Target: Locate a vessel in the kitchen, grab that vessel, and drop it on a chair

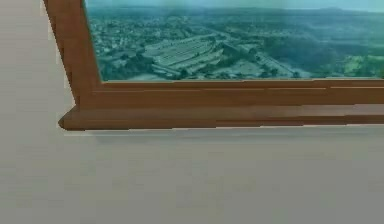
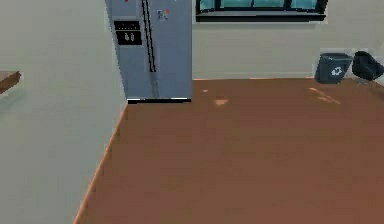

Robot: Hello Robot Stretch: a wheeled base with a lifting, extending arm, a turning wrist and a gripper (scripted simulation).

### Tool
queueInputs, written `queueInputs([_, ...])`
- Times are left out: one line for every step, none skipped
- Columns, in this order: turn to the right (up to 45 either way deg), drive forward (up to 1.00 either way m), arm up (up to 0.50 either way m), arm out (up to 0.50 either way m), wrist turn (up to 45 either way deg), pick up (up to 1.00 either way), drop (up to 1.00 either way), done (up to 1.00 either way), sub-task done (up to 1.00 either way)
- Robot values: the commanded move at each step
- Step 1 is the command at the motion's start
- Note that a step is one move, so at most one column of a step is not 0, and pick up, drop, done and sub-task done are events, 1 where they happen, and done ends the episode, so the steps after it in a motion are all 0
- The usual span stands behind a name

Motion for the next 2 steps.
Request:
queueInputs([-45.0, 0.0, 0.0, 0.0, 0.0, 0.0, 0.0, 0.0, 0.0])
queueInputs([-45.0, 0.0, 0.0, 0.0, 0.0, 0.0, 0.0, 0.0, 0.0])
